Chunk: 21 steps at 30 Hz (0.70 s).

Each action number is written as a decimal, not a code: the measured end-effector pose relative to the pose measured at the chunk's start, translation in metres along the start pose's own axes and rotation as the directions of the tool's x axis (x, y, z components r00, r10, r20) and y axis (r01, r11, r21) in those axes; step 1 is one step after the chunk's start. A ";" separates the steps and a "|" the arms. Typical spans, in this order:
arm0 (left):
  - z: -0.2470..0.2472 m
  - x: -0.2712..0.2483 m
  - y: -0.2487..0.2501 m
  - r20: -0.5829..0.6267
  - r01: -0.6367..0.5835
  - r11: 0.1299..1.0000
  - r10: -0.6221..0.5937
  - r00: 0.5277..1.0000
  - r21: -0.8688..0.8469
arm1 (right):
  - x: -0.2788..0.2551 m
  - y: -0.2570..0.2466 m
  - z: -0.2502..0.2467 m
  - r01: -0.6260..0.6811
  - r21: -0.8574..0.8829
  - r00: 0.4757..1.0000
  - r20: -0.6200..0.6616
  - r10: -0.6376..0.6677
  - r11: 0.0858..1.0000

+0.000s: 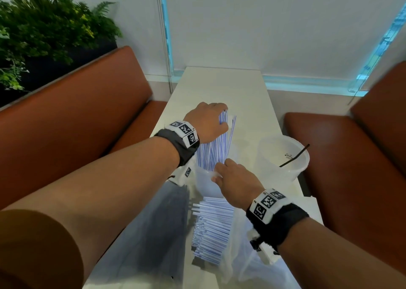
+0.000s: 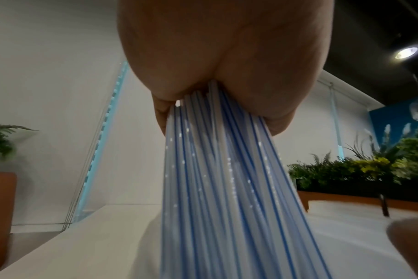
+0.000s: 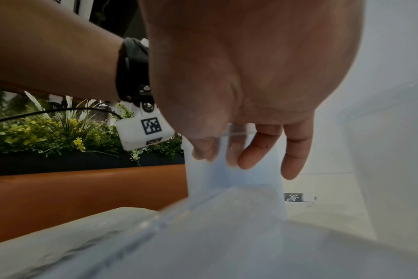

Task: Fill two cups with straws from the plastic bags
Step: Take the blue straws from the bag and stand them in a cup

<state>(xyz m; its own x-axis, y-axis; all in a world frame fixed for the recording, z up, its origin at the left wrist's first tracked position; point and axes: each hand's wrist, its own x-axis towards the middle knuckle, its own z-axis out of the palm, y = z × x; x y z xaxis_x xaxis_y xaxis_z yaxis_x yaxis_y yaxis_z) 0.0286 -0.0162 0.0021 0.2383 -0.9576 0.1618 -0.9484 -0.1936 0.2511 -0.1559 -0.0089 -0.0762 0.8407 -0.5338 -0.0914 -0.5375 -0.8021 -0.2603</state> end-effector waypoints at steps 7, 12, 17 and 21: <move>-0.004 -0.009 -0.001 0.037 -0.137 0.981 0.133 0.990 0.134 | 0.000 -0.001 0.001 -0.004 -0.016 1.000 -0.010 0.004 1.000; -0.017 -0.016 -0.002 0.070 -0.090 0.995 0.086 0.994 0.047 | -0.010 -0.003 -0.007 0.010 0.017 1.000 -0.023 -0.010 1.000; -0.034 -0.046 -0.002 -0.217 -0.101 0.983 0.066 0.974 -0.156 | -0.037 -0.005 -0.010 0.037 0.097 0.845 -0.534 0.020 0.995; -0.033 -0.089 0.014 -0.464 -0.246 0.946 0.124 0.877 -0.212 | -0.043 0.018 0.008 -0.444 0.010 0.889 -0.117 0.442 0.896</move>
<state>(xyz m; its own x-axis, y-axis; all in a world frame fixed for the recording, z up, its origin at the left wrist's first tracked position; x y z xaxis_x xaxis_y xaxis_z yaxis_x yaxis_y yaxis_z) 0.0014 0.0731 0.0227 0.1883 -0.7647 0.6163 -0.9111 0.0983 0.4003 -0.2009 0.0015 -0.0847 0.5019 -0.8608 -0.0841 -0.8544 -0.4784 -0.2026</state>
